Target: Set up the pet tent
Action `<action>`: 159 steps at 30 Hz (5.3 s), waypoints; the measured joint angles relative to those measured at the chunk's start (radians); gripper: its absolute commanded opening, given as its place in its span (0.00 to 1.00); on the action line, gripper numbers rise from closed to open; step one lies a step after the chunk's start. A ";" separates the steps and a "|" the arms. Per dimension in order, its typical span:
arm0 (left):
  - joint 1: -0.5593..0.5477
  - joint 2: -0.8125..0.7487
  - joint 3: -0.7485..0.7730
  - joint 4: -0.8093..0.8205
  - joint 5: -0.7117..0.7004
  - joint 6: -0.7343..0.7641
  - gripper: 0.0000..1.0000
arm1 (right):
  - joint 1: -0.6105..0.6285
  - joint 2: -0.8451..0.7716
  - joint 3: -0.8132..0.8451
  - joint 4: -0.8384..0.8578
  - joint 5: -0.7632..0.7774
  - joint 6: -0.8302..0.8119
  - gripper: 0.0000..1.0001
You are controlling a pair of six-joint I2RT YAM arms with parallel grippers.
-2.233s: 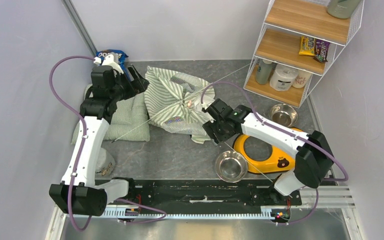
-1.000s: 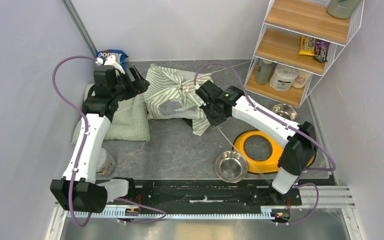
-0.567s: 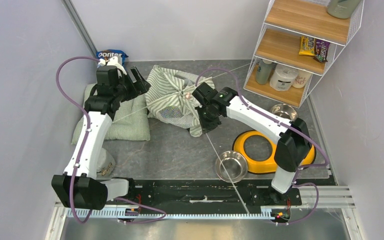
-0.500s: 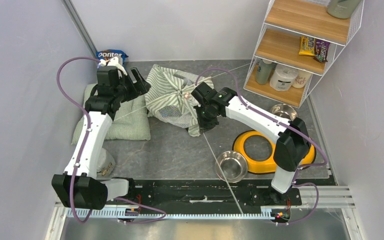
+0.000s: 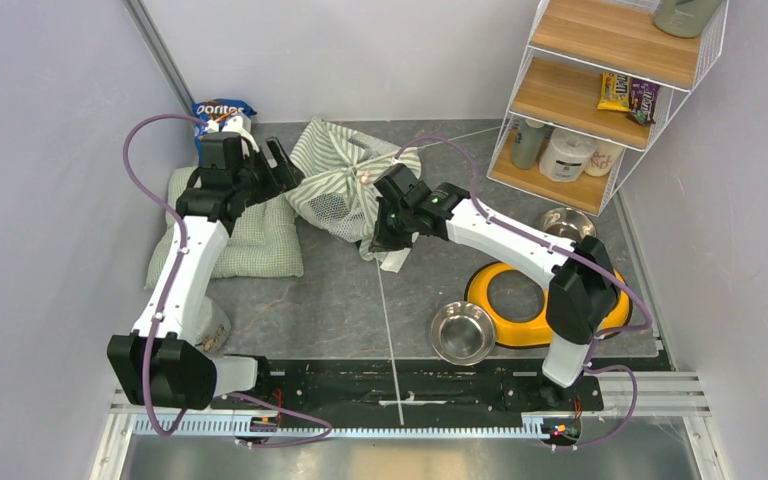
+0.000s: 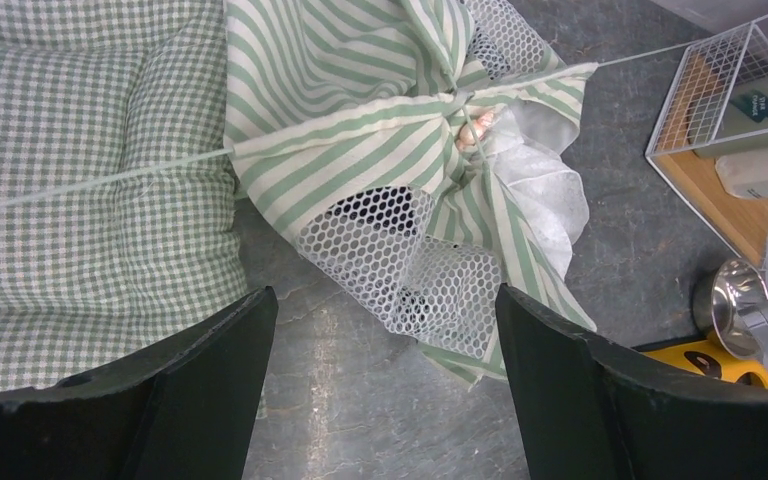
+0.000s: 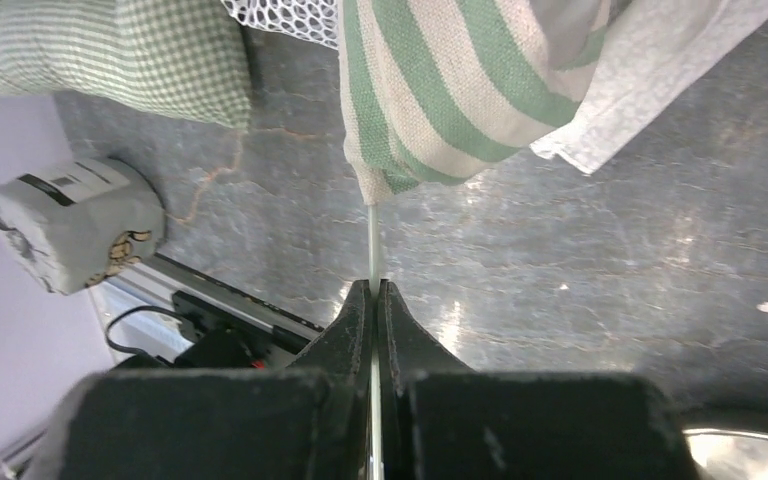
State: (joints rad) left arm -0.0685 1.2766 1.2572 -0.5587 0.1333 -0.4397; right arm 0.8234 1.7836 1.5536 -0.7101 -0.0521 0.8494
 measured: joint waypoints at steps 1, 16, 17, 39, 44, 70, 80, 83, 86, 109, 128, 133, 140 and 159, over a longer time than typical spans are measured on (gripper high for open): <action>0.000 0.003 0.000 0.000 0.000 0.000 0.87 | 0.006 0.000 0.000 0.014 0.002 0.018 0.00; 0.000 -0.014 -0.053 0.033 0.119 -0.002 0.84 | 0.048 0.063 0.070 0.099 -0.021 -0.028 0.00; 0.000 -0.022 -0.069 0.042 0.143 -0.002 0.84 | 0.050 0.063 0.070 0.112 -0.023 -0.046 0.00; -0.002 0.007 -0.181 0.249 0.277 -0.215 0.53 | 0.055 0.016 -0.052 0.561 -0.097 -0.167 0.00; -0.002 0.053 -0.182 0.261 0.262 -0.243 0.36 | 0.054 0.030 -0.052 0.613 -0.109 -0.157 0.00; -0.026 0.168 -0.047 0.225 0.261 -0.319 0.02 | 0.066 -0.070 -0.108 0.336 -0.268 -0.396 0.50; -0.026 0.203 -0.015 0.237 0.261 -0.319 0.02 | 0.162 -0.176 -0.267 0.195 -0.343 -0.506 0.43; -0.026 0.209 -0.003 0.239 0.261 -0.319 0.02 | 0.189 -0.176 -0.298 0.166 -0.341 -0.529 0.42; -0.026 0.220 0.017 0.240 0.261 -0.319 0.02 | 0.202 -0.176 -0.312 0.152 -0.339 -0.543 0.34; -0.006 0.241 0.155 0.251 0.150 -0.164 0.92 | 0.227 -0.240 -0.296 0.238 -0.336 -0.481 0.00; -0.006 -0.090 0.081 0.292 0.024 -0.027 0.80 | 0.224 -0.240 -0.267 0.503 -0.237 -0.283 0.00; -0.006 -0.320 -0.175 0.372 0.006 0.010 0.81 | 0.224 -0.240 -0.268 0.565 -0.224 -0.214 0.00; -0.006 -0.488 -0.607 0.589 0.005 0.041 0.90 | 0.224 -0.240 -0.268 0.600 -0.216 -0.143 0.00; -0.014 -0.112 -0.717 1.250 0.298 0.157 0.89 | 0.224 -0.188 -0.202 0.658 -0.240 -0.071 0.00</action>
State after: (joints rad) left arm -0.0826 1.1645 0.5400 0.6914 0.4313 -0.2825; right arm 1.0473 1.5959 1.3518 -0.0521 -0.2920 0.7780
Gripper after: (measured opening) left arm 0.894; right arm 0.020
